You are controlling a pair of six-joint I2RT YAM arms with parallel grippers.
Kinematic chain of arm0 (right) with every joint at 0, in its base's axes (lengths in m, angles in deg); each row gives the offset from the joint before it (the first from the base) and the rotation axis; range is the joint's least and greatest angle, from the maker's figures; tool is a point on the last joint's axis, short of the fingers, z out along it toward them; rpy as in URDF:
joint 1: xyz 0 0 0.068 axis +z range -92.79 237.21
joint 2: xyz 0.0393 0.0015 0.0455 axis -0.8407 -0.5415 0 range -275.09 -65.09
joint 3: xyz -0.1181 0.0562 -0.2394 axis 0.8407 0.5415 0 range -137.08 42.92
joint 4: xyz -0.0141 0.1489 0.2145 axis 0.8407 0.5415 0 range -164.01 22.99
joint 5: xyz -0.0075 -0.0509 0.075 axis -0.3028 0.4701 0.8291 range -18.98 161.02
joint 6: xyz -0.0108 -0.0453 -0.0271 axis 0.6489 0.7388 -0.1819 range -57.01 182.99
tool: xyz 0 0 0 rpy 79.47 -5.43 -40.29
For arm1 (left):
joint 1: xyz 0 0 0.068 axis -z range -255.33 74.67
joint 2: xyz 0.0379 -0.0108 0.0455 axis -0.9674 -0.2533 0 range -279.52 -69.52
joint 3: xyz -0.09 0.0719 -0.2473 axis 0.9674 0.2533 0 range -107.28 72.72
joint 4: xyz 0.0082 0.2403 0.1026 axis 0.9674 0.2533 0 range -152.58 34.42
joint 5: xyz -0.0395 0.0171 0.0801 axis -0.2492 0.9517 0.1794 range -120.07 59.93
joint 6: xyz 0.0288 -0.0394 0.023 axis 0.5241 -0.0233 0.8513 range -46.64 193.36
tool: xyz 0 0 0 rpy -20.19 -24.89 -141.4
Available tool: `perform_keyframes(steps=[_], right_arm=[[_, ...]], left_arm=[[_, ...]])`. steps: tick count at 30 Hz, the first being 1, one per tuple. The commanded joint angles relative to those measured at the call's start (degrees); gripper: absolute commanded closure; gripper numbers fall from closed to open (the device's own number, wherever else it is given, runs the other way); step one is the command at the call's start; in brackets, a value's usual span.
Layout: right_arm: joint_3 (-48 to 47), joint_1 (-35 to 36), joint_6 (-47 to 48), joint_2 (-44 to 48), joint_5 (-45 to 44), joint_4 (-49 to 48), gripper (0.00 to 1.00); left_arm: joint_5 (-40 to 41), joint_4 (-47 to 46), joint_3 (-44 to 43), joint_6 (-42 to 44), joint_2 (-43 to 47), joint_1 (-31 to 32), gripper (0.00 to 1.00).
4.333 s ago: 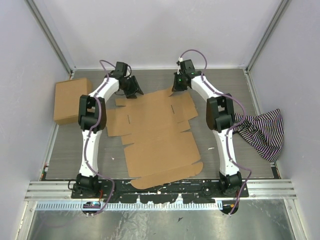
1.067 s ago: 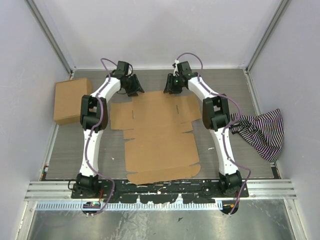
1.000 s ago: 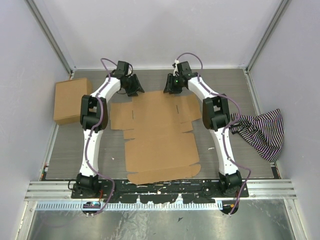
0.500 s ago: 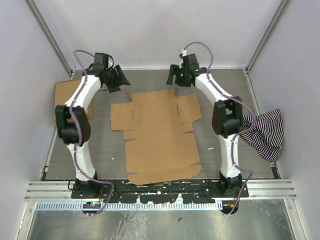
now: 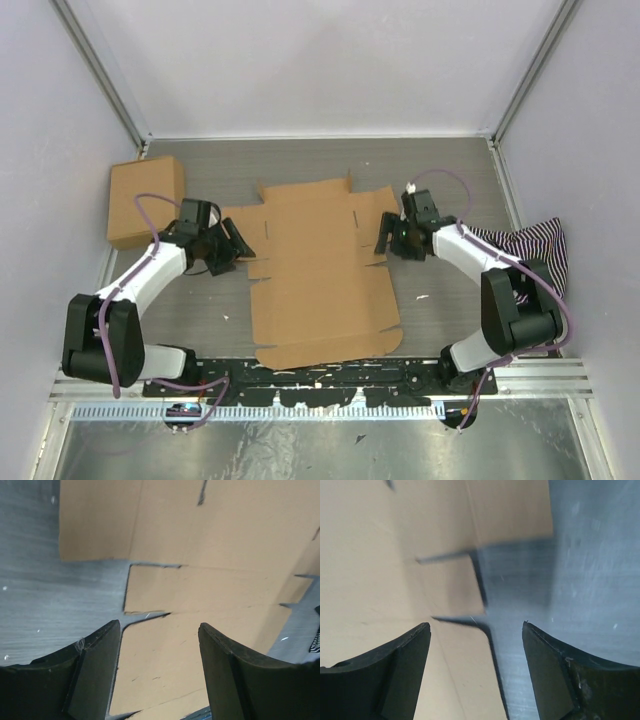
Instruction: Fold the paper box
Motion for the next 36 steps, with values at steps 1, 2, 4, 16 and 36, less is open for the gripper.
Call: perform_keyframes(steps=[1, 2, 4, 16, 36], right_arm=[[4.7, 0.2, -2.6, 3.1, 2.9, -5.5, 0.21], [5.3, 0.2, -2.4, 2.7, 2.9, -5.4, 0.21], [5.7, 0.2, -2.1, 1.7, 3.1, -5.5, 0.22], [3.6, 0.3, -1.0, -5.0, 6.4, -9.9, 0.25], [-1.2, 6.9, -0.3, -7.4, 3.4, -7.4, 0.41]], left_arm=[[-1.3, -5.2, 3.5, -1.3, 3.3, 0.3, 0.29], [-1.4, -5.6, 4.1, -1.4, 3.2, 0.3, 0.29], [-1.9, -6.5, 5.2, -1.5, 2.3, 0.4, 0.29], [-4.8, -13.4, 8.6, -1.4, -6.8, 0.6, 0.32], [-5.1, -10.2, 4.8, -2.6, -3.7, 3.7, 0.36]])
